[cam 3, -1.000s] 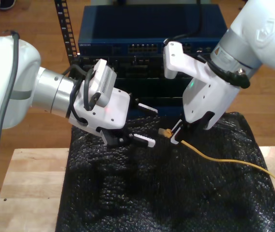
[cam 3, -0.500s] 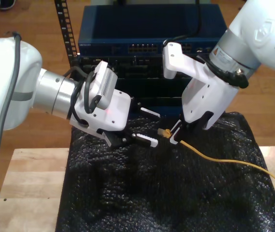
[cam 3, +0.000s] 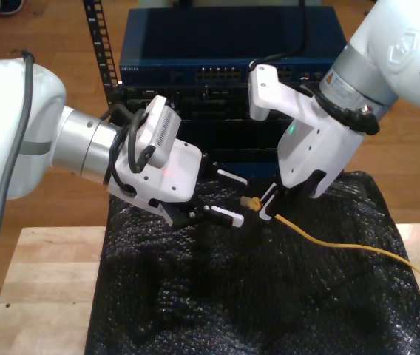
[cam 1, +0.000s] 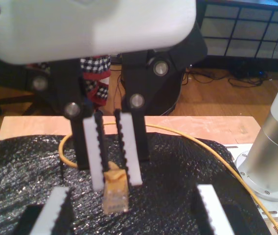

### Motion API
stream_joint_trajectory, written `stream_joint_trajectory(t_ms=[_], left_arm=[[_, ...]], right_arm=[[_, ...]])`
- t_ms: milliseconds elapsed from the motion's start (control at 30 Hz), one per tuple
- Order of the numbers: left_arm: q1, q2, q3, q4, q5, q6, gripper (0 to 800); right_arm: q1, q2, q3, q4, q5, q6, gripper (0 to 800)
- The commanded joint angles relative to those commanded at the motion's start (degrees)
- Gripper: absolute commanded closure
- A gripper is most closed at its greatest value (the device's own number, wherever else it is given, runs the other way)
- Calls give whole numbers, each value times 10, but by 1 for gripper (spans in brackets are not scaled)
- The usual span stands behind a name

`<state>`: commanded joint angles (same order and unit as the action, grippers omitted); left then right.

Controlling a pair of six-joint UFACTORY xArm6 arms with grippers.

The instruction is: Grab the cable and plug it in

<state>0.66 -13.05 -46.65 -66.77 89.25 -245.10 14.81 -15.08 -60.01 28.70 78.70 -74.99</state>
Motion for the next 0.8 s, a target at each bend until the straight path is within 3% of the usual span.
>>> stream_joint_trajectory(t_ms=[367,700,800], left_arm=[[-10,4,2,1,-1,-10,255],[-10,4,9,0,-6,-20,384],[-10,4,9,0,-7,-20,456]], right_arm=[[1,-1,1,0,0,0,796],[0,-1,1,0,0,1,796],[0,-1,1,0,0,1,796]])
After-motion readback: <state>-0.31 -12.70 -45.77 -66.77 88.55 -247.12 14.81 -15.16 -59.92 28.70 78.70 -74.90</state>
